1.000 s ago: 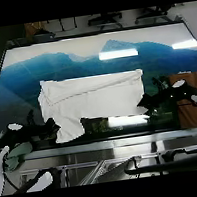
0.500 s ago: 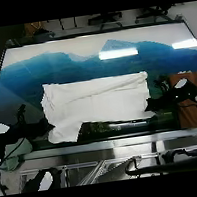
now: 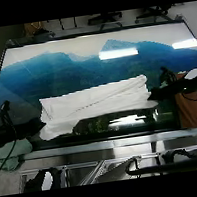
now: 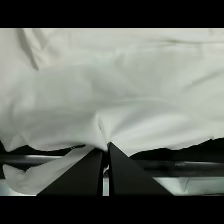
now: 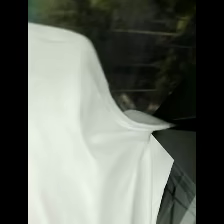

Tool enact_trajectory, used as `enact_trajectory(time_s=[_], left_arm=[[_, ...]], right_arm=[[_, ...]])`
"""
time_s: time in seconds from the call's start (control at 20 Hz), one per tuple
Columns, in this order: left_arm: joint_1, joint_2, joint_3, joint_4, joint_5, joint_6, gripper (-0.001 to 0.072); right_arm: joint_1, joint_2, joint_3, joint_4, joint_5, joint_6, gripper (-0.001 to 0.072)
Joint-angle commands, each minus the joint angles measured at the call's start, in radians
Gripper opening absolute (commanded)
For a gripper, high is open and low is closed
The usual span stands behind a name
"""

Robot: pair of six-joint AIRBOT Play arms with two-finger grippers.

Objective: Fold the shirts.

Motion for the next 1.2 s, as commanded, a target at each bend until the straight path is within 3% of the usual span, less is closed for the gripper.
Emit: enact_trajectory(time_s=[0.0, 0.2, 0.35, 0.55, 0.6, 0.65, 0.75, 0.8, 0.85, 1.0, 1.15], left_arm=[[0.0, -0.147, 0.147, 0.004, 0.036, 0.017, 0.0015], [-0.101, -0.415, 0.304, 0.007, 0.146, 0.073, 0.0016], [-0.209, -0.648, 0.429, 0.032, 0.24, 0.075, 0.0016], [-0.274, -0.896, 0.581, 0.143, 0.262, 0.071, 0.0016], [-0.282, -0.935, 0.613, 0.147, 0.265, 0.071, 0.0023], [-0.283, -0.967, 0.647, 0.145, 0.261, 0.06, 0.0028], [-0.282, -1.017, 0.724, 0.145, 0.199, 0.024, 0.0703], [-0.272, -1.028, 0.768, 0.144, 0.156, 0.01, 0.0659], [-0.266, -1.026, 0.803, 0.143, 0.126, 0.006, 0.0661], [-0.25, -0.984, 0.869, 0.142, 0.069, -0.001, 0.066], [-0.25, -0.927, 0.87, 0.134, 0.044, -0.002, 0.066]], right_arm=[[0.002, -0.059, 0.116, 0.182, -0.082, -0.121, 0.0022], [0.005, -0.238, 0.202, 0.215, -0.155, -0.138, 0.0022], [0.006, -0.354, 0.217, 0.313, -0.236, -0.231, 0.0023], [0.005, -0.419, 0.217, 0.344, -0.296, -0.287, 0.0032], [0.005, -0.419, 0.218, 0.344, -0.296, -0.301, 0.0099], [0.003, -0.417, 0.228, 0.343, -0.29, -0.305, 0.0228], [-0.016, -0.4, 0.285, 0.333, -0.228, -0.304, 0.031], [-0.029, -0.392, 0.321, 0.305, -0.216, -0.301, 0.0436], [-0.039, -0.391, 0.349, 0.269, -0.217, -0.28, 0.0536], [-0.059, -0.412, 0.387, 0.178, -0.217, -0.224, 0.0618], [-0.057, -0.457, 0.387, 0.177, -0.202, -0.225, 0.0617]])
